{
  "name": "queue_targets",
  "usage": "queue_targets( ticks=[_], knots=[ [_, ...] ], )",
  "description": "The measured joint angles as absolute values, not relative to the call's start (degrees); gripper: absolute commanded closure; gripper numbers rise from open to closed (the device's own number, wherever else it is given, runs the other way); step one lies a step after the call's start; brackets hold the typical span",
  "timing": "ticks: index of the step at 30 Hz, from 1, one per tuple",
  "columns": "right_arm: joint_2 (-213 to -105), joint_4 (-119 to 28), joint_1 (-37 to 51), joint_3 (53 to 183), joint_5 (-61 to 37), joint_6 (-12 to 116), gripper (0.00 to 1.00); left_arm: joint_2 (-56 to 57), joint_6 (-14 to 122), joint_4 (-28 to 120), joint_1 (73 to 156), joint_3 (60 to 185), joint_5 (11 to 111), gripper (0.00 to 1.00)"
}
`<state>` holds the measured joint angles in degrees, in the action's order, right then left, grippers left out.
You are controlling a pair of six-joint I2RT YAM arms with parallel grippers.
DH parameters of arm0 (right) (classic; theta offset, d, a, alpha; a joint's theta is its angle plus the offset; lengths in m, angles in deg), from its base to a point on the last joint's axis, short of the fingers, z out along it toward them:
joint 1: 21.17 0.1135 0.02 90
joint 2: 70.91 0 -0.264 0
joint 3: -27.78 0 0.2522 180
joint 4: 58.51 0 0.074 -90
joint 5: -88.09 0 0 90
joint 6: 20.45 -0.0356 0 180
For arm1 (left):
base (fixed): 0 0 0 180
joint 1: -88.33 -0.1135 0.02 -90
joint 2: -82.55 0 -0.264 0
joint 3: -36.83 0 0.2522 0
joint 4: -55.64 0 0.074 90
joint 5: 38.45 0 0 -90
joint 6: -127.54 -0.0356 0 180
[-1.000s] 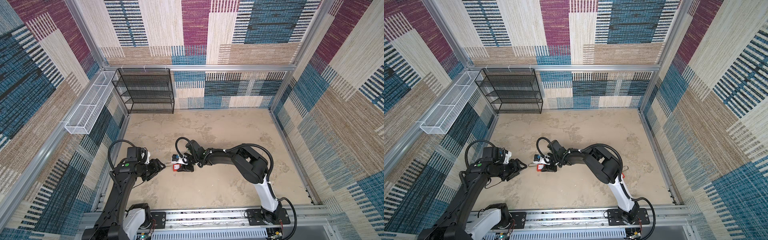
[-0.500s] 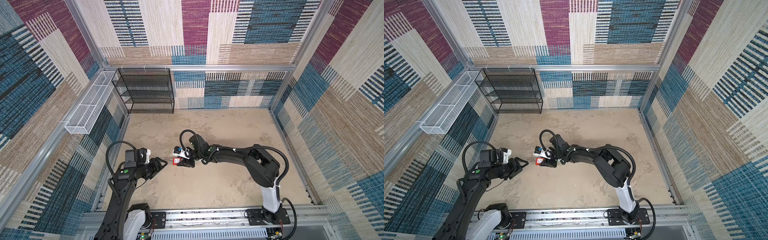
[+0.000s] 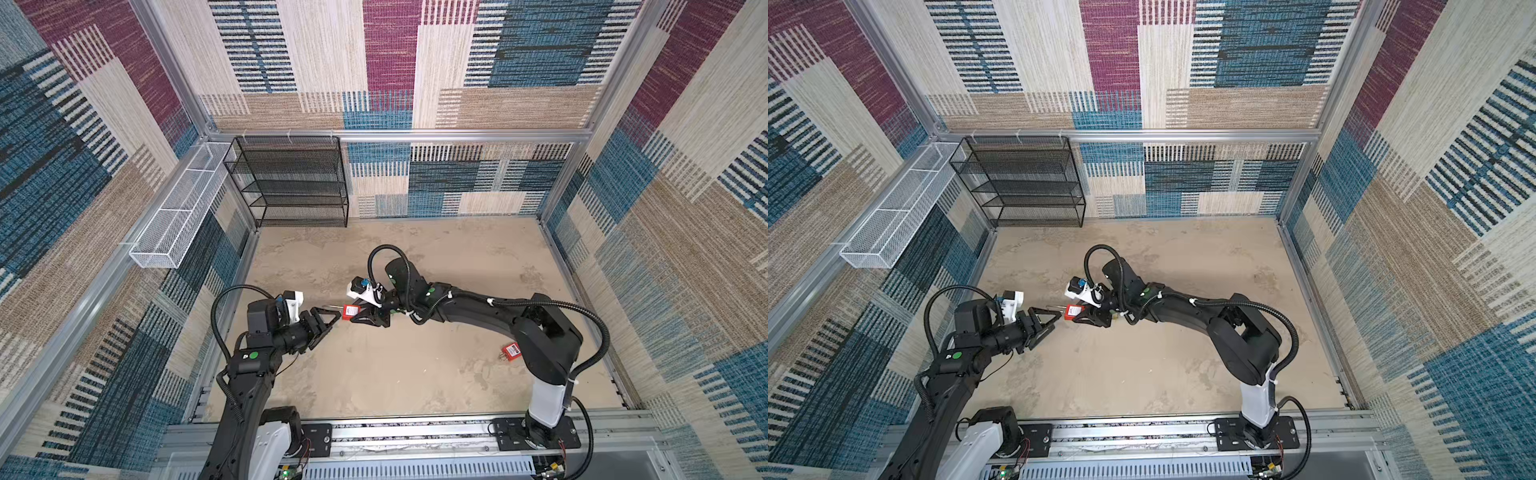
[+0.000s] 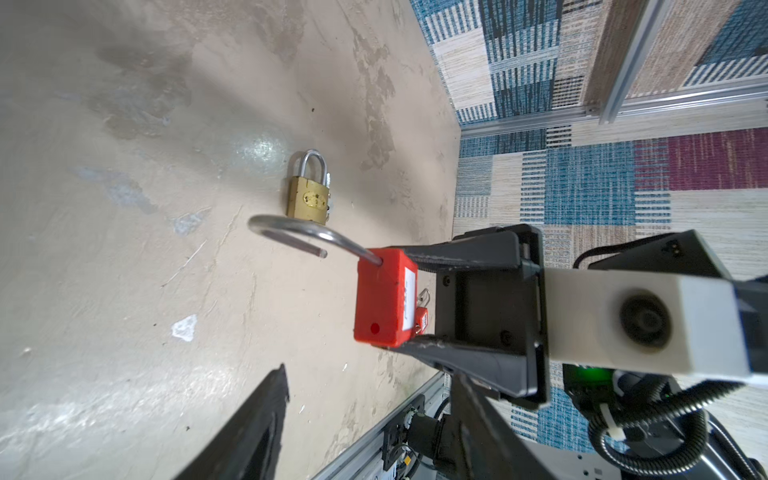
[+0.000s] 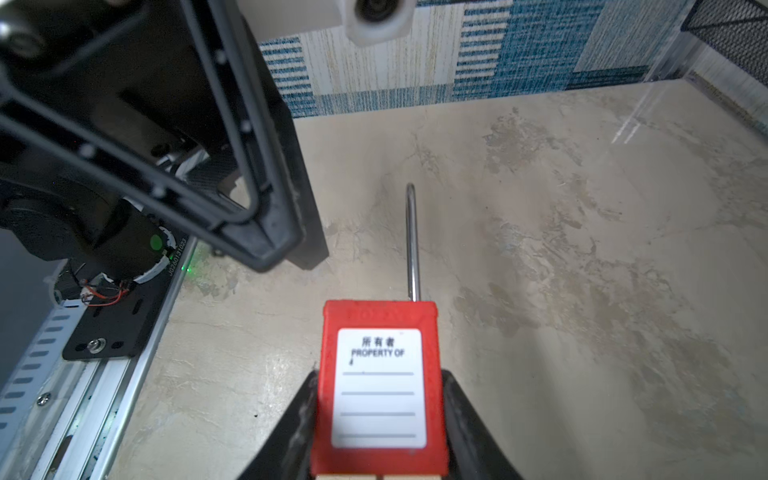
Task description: Lock with the key
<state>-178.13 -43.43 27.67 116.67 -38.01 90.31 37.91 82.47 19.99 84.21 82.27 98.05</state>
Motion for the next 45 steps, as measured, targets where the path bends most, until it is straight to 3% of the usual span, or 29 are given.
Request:
queue_targets(
  ticks=[8,15,24,30,33,35,36,40,45],
  knots=[
    [-177.4,-43.3,27.7,117.7,-40.5,89.5,0.67,36.9,84.0,23.5,86.4,82.7,98.7,0.43],
    [-176.8,-42.9,27.7,118.2,-40.9,89.3,0.68,35.9,85.9,26.5,87.8,82.8,98.8,0.57],
    [-175.9,-42.8,27.7,117.9,-42.9,89.3,0.67,35.3,88.1,28.8,89.6,82.9,98.5,0.64],
    [-176.1,-42.3,27.7,118.5,-43.4,89.8,0.65,36.5,88.8,29.4,89.8,82.6,97.9,0.75],
    [-176.4,-41.9,27.8,118.6,-43.2,90.0,0.57,37.0,89.7,30.0,89.8,81.9,97.2,0.79],
    [-176.4,-41.6,27.8,118.6,-43.1,90.0,0.39,37.2,90.0,30.5,89.8,81.5,97.1,0.8],
    [-176.4,-41.6,27.8,118.6,-43.3,89.6,0.36,37.3,89.9,30.6,89.8,81.5,96.7,0.81],
    [-175.6,-42.8,27.8,117.7,-42.9,89.7,0.28,38.4,89.9,31.0,89.7,81.4,95.2,0.83],
    [-173.8,-44.8,27.3,115.6,-41.5,87.8,0.26,39.0,89.8,31.9,89.8,81.5,95.2,0.83]
  ],
)
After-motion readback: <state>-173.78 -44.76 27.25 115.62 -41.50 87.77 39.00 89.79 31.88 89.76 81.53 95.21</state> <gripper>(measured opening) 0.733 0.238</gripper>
